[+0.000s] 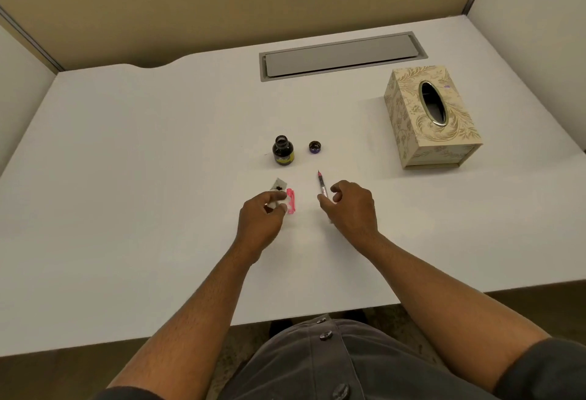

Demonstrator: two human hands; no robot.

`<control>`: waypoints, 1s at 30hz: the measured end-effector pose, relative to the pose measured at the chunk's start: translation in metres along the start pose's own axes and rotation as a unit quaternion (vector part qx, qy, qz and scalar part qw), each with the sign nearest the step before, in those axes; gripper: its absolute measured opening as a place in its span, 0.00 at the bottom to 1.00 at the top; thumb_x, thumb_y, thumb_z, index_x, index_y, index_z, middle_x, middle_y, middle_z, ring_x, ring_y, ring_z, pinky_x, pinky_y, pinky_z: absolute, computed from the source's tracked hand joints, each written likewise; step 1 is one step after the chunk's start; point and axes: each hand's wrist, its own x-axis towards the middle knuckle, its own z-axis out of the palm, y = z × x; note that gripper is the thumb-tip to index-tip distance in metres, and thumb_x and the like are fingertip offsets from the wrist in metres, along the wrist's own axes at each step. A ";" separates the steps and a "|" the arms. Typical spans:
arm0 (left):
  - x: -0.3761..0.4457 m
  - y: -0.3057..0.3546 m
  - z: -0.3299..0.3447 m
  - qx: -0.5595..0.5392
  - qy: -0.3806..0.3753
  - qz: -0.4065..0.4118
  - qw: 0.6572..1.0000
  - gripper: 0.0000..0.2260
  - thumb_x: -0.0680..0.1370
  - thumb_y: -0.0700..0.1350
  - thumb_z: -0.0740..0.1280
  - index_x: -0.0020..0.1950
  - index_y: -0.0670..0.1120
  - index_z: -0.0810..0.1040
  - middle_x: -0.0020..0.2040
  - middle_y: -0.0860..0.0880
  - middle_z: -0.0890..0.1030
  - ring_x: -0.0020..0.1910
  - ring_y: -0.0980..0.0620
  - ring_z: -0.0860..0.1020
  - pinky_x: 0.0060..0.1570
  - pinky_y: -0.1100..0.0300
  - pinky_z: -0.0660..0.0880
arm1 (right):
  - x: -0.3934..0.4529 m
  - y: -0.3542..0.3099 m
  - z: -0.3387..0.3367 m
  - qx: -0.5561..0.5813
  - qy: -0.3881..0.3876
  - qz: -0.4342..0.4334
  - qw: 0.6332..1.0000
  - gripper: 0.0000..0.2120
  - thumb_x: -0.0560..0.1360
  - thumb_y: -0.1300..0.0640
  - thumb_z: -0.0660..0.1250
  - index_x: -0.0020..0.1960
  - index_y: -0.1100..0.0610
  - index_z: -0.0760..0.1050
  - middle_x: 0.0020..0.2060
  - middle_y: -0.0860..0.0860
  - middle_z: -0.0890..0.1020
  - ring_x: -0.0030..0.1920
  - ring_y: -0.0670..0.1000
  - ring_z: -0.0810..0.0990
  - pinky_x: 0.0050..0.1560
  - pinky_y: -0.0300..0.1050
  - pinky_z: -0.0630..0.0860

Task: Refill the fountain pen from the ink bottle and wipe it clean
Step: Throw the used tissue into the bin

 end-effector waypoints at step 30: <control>-0.061 0.013 0.092 -0.104 -0.423 0.018 0.900 0.05 0.76 0.36 0.69 0.50 0.40 0.82 0.48 0.42 0.85 0.47 0.46 0.84 0.52 0.55 0.81 | -0.150 0.053 -0.041 0.408 0.181 0.278 0.850 0.08 0.73 0.66 0.71 0.44 0.53 0.82 0.42 0.52 0.86 0.40 0.50 0.83 0.48 0.45 0.81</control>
